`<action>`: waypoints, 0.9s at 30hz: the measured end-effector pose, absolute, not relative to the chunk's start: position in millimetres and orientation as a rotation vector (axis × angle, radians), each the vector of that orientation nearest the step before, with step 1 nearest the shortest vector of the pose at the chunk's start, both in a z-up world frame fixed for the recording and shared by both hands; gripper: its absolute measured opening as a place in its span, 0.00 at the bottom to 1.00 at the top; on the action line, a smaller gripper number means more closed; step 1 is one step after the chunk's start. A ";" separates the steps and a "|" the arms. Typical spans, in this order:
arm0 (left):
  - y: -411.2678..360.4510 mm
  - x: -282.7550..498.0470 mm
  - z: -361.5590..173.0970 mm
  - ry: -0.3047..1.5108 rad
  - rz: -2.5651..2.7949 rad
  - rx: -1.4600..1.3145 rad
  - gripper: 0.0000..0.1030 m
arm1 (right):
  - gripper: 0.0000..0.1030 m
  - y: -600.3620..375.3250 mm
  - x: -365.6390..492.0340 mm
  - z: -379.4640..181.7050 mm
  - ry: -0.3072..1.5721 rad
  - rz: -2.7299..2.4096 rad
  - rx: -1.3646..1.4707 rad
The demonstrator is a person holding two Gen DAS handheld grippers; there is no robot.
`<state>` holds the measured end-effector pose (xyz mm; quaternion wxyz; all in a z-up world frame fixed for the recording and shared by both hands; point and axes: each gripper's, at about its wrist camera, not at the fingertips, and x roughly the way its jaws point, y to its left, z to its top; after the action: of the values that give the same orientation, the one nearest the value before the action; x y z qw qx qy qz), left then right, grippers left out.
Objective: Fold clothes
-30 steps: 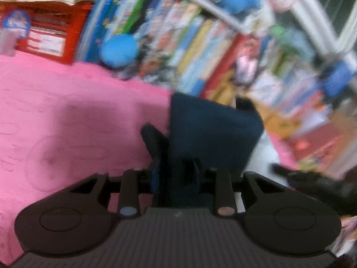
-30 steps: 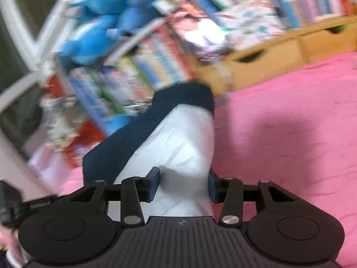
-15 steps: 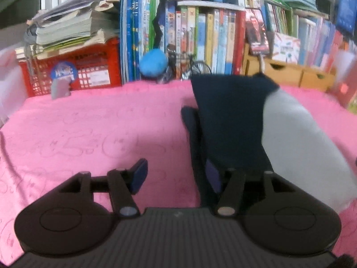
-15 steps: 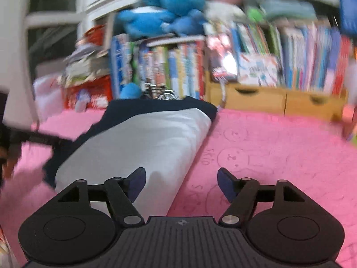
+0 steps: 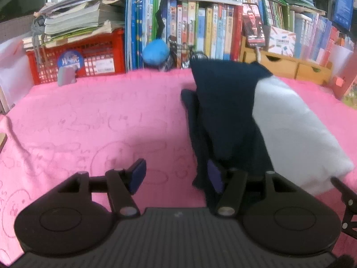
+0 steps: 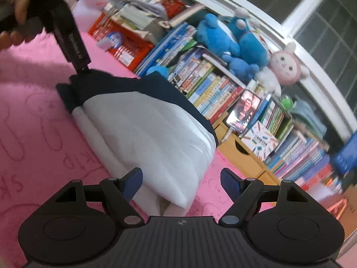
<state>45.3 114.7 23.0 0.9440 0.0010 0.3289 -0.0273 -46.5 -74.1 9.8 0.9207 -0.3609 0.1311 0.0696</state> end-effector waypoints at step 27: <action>141.4 15.2 -8.1 0.578 -0.078 -0.020 0.71 | 0.23 22.3 -26.1 -17.1 0.175 0.289 -0.971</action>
<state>15.2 141.4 -8.1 0.9577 -0.0100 0.2849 -0.0386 -26.1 22.3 -17.1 0.8709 -0.4642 0.0835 0.1383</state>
